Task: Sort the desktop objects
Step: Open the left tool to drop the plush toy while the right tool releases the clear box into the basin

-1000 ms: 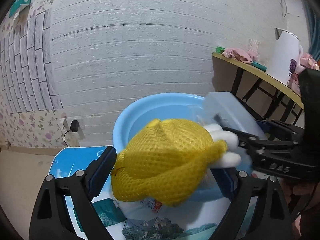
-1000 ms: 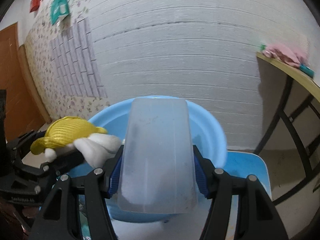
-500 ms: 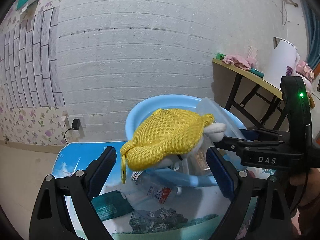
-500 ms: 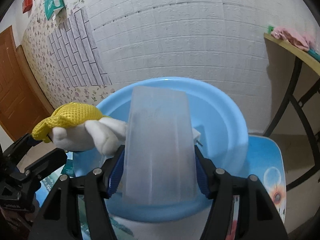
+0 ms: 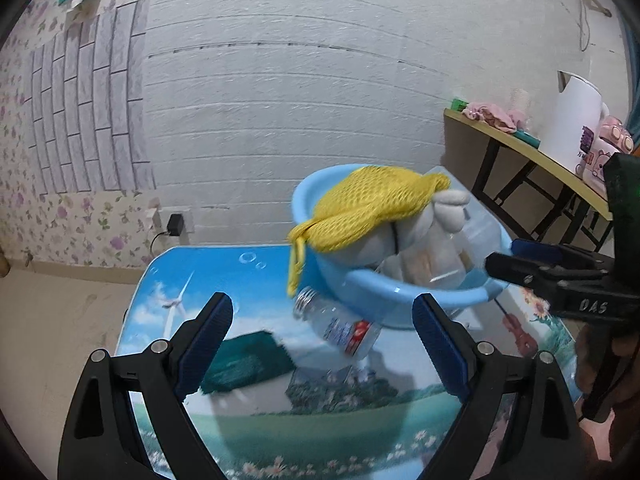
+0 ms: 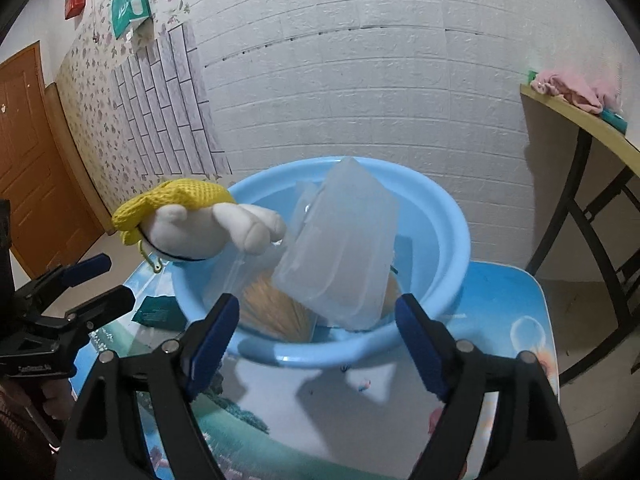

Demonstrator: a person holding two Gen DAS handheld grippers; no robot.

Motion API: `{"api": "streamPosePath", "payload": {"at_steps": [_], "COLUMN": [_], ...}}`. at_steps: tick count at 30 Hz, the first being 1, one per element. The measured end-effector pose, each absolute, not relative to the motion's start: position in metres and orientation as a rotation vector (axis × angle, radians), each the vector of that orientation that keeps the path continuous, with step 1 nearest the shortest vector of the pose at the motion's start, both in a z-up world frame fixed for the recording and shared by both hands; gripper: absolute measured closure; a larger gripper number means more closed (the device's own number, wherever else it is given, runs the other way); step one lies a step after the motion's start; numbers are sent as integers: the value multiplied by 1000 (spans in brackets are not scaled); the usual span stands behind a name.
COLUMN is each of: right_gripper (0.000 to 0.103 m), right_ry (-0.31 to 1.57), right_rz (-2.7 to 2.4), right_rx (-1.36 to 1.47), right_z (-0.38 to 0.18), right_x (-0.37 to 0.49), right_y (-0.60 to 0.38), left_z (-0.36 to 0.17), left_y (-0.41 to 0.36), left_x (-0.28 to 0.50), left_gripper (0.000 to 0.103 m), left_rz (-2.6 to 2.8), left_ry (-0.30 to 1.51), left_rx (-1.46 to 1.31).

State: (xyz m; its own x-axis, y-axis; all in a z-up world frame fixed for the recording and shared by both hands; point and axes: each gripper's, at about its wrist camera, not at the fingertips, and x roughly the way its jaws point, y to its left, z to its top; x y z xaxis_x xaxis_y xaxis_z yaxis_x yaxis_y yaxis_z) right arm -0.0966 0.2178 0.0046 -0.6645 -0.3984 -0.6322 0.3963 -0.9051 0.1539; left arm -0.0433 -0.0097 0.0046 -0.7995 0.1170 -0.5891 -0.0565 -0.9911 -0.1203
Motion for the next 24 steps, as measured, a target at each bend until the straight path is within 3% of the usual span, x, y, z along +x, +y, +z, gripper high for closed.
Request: {"api": "streamPosePath", "payload": {"at_steps": [14,24], "right_gripper": [22,22], "right_ry": [130,106], "right_rz": [-2461,-2213], "right_rx": [799,739], "right_z": [22,24], "right_x": [-51,-46], "right_y": [162,113], "left_z": [-21,-43], "left_y": [-54,-84], "left_x": [-17,-20], "left_gripper": [12,12], "left_rz": [2944,2945], "left_ry": [-214,-312], "left_rx": [-1050,-1123]}}
